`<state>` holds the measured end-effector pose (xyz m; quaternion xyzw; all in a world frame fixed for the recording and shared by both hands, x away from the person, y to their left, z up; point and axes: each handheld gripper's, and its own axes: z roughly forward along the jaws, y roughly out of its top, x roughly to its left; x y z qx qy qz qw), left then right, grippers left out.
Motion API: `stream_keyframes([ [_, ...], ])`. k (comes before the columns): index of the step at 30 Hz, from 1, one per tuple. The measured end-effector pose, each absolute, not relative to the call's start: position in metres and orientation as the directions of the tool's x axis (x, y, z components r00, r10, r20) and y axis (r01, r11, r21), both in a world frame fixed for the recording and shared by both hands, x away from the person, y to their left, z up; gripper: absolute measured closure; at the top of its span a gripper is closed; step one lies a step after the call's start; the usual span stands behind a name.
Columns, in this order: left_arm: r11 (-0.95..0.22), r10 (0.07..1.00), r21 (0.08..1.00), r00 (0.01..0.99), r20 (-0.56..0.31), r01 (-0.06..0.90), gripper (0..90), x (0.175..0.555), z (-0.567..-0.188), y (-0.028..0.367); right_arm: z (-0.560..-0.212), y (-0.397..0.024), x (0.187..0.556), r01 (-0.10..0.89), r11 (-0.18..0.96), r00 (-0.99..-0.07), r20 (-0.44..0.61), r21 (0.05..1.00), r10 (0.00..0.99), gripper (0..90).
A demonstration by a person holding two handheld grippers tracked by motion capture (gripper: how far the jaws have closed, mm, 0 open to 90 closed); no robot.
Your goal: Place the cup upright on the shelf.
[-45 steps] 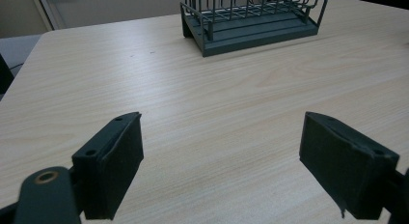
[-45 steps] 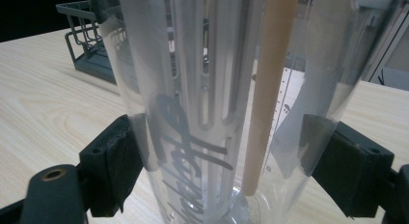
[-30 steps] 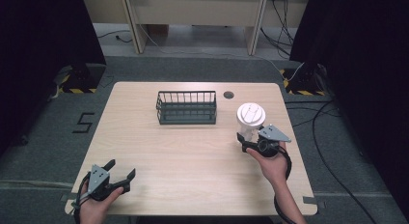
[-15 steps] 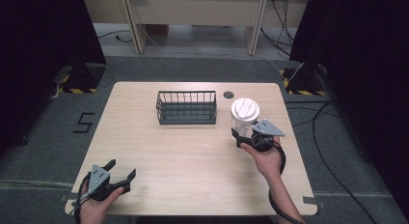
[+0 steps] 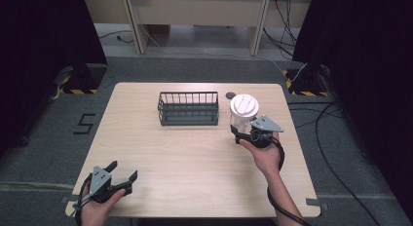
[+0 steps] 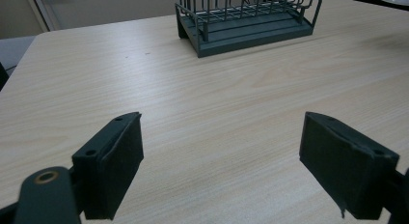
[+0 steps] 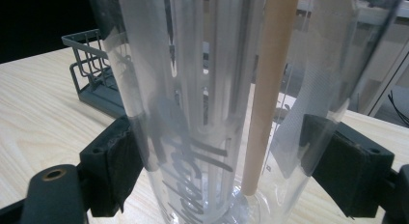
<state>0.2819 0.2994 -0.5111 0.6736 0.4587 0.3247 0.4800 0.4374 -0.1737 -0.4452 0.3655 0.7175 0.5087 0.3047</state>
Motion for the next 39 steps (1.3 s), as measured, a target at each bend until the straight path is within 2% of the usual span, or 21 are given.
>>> stream_keyframes([
  [39,-0.122,0.925,0.945,0.38,-0.004,0.304,14.9,0.282,-0.511,0.297,-0.428,-0.141,0.463,0.198,0.202,-0.562,-0.058,0.959,0.825,18.6],
])
